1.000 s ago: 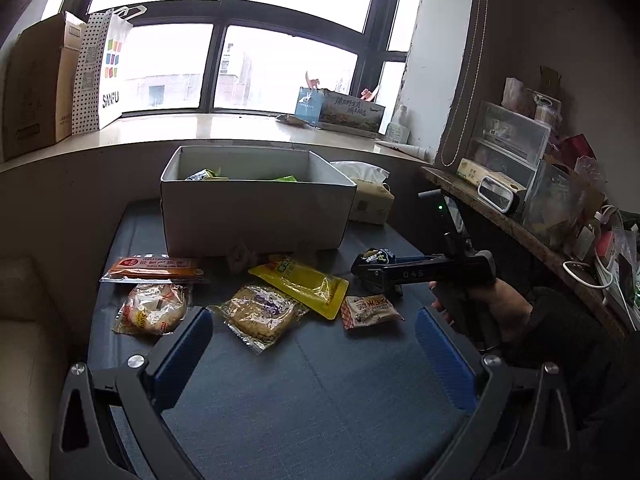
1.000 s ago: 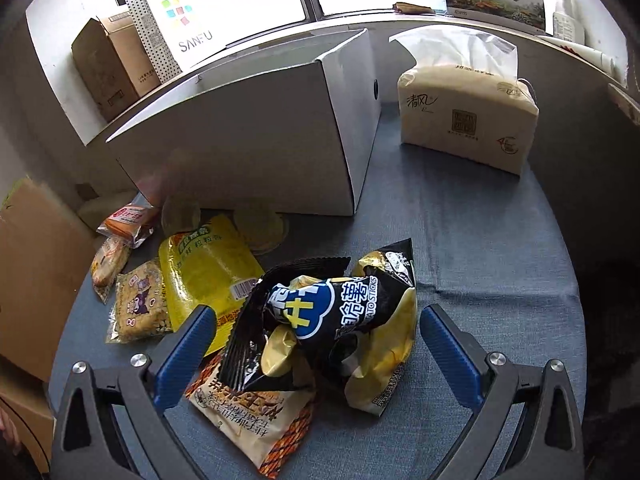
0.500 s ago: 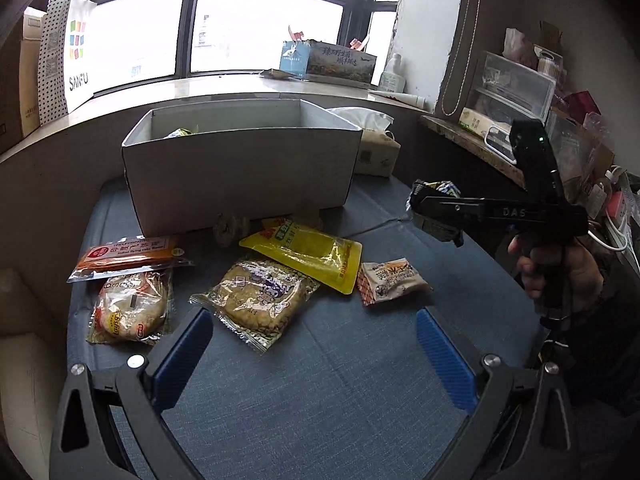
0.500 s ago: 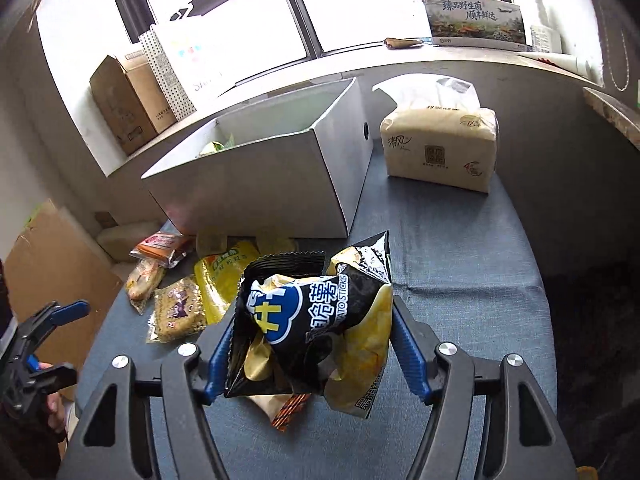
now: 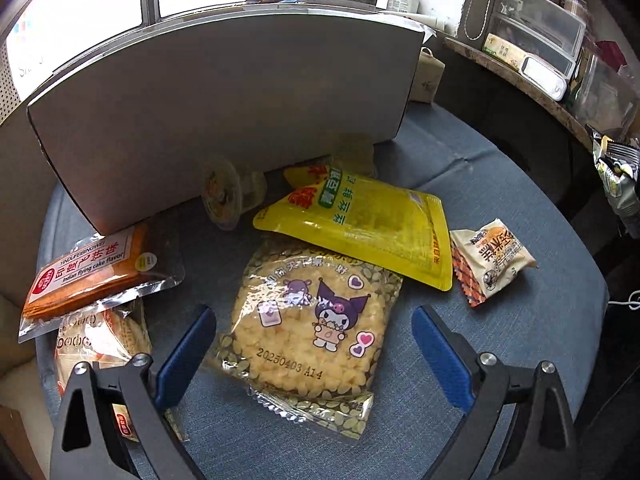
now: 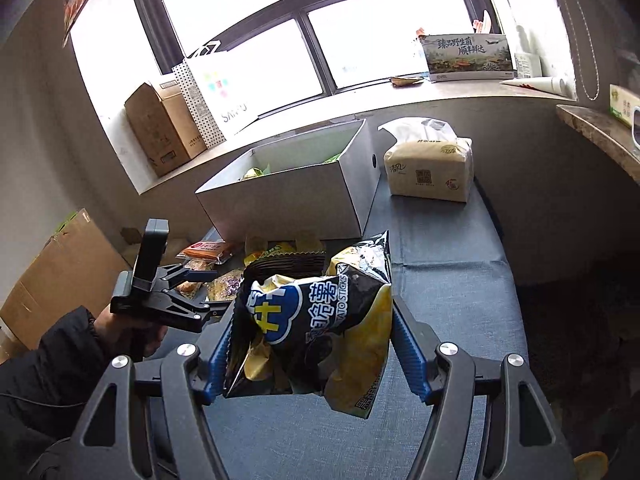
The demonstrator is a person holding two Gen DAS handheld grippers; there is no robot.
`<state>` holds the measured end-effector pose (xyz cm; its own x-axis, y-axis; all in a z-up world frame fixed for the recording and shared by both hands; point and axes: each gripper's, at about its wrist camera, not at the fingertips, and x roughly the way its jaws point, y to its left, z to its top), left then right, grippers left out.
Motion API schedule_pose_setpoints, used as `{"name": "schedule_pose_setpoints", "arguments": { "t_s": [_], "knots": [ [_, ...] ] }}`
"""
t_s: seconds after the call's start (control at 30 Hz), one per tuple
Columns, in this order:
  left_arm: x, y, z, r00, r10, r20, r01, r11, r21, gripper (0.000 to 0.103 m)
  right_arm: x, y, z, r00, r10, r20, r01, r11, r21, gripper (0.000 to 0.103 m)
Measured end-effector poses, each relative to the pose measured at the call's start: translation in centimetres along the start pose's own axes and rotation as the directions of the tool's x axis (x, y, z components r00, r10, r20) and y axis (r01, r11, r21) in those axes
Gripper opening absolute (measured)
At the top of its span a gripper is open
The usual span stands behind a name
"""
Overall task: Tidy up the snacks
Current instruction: 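Grasp black-and-yellow chip bag with right tool while left tool grasps cartoon cookie pack, then drop both snacks into the white box and open both tools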
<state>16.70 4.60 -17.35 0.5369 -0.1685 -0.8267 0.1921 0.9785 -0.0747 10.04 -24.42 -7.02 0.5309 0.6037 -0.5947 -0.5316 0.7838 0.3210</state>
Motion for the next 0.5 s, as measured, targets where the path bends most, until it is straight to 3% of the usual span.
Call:
{"name": "schedule_pose_setpoints", "arguments": {
  "t_s": [0.03,0.07,0.17,0.3,0.37,0.5],
  "knots": [
    [-0.1,-0.1,-0.2,1.000,0.015,0.005,-0.015,1.000,0.007,0.079,0.1,-0.1,0.0,1.000,-0.002,-0.003,0.002,1.000,0.006,0.073],
    [-0.4,0.0,-0.4,1.000,0.004,0.013,-0.004,1.000,0.001,0.077,0.1,-0.2,-0.1,1.000,-0.002,-0.004,0.002,1.000,0.009,0.073],
    [-1.3,0.0,-1.1,1.000,0.003,0.024,-0.003,1.000,-0.001,0.077,0.4,0.0,-0.2,1.000,-0.001,-0.012,0.001,1.000,0.005,0.073],
    [-4.8,0.0,-2.5,0.993,0.029,0.117,-0.026,0.999,-0.030,0.077,1.2,0.8,-0.4,1.000,0.017,-0.025,-0.017,1.000,-0.009,0.073],
    [-7.0,0.3,-2.8,0.983,0.035,0.182,-0.023,0.997,-0.069,0.077,1.8,1.4,-0.2,0.999,0.022,-0.031,-0.023,0.999,-0.023,0.073],
    [-11.3,1.6,-1.8,0.947,0.046,0.319,0.004,0.988,-0.155,0.077,4.0,2.7,1.3,0.998,0.041,-0.044,-0.043,0.997,-0.056,0.073]
  ]
}}
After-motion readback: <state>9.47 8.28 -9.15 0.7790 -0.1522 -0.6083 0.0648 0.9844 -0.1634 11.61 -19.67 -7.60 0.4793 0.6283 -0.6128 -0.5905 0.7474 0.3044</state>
